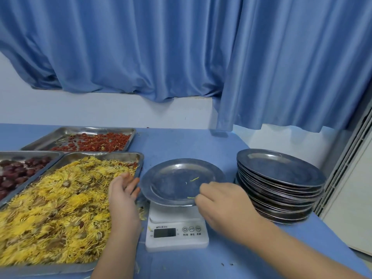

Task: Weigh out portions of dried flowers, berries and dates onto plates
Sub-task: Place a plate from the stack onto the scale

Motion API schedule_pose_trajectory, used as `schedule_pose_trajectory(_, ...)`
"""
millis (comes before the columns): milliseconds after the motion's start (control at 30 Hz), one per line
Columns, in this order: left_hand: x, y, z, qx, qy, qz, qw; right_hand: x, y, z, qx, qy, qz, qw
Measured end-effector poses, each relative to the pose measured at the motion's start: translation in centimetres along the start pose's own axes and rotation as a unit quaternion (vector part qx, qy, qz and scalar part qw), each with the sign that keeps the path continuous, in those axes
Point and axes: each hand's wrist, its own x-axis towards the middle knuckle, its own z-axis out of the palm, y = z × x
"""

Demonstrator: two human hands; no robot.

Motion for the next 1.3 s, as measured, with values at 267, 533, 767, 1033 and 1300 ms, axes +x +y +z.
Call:
schedule_pose_trajectory(267, 0.0, 0.9, 0.0, -0.078, 0.023, -0.029, 0.996, -1.7, -1.1, 4.1, 0.013, -0.010, 0.035, 0.999)
schedule_pose_trajectory(533, -0.3, 1.1, -0.1, -0.016, 0.043, 0.033, 0.998, -3.4, -2.0, 4.3, 0.065, -0.015, 0.065, 0.996)
schedule_pose_trajectory(767, -0.4, 1.1, -0.3, -0.017, 0.044, 0.027, 0.999, -5.8, -2.9, 4.5, 0.130, -0.060, 0.065, 0.988)
schedule_pose_trajectory(1033, -0.7, 1.3, 0.1, -0.014, 0.047, 0.022, 0.999, -6.3, -3.0, 4.2, 0.166, -0.086, 0.123, 0.975)
schedule_pose_trajectory(1300, -0.4, 1.6, 0.0, -0.031, 0.047, 0.005, 0.998, -6.2, -3.3, 3.4, 0.127, -0.118, 0.206, 0.963)
